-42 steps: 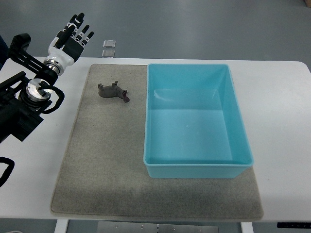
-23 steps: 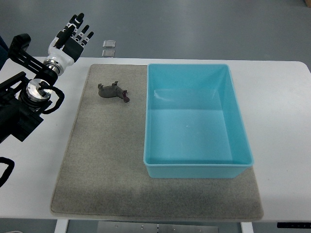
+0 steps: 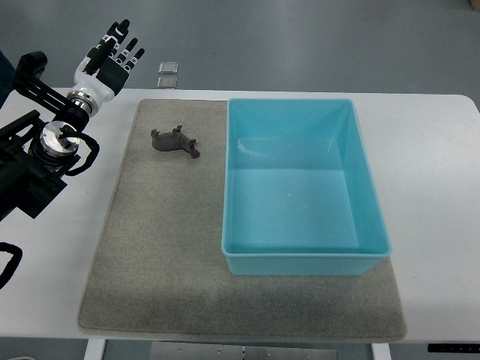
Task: Place brown hippo in blue box with left hand
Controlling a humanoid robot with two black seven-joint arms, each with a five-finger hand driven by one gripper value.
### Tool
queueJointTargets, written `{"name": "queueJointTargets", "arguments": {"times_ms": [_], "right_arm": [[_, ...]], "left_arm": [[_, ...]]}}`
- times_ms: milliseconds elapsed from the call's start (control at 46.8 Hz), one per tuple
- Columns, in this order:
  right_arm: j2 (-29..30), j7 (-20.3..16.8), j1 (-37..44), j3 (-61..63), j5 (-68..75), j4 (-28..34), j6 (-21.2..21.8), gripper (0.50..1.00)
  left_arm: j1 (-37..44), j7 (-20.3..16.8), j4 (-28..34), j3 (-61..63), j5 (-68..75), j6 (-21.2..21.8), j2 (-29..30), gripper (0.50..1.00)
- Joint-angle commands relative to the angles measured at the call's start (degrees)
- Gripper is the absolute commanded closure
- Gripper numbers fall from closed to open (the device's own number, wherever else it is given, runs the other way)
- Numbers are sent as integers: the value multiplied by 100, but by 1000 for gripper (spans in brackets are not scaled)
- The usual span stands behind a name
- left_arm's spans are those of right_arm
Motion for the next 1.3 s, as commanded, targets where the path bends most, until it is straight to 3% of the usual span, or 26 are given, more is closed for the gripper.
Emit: {"name": "queueJointTargets", "arguments": {"times_ms": [0,706,1283], "right_arm": [[0,1,2,0,0,0,0,564],[0,1,2,0,0,0,0,564],[0,1,2,0,0,0,0,564]], "left_arm": [[5,0,0,35,5,4,4,504],[40,0,-114,114,127,-67,197,504],[14,0,-844,483,2746,136,619,504]]}}
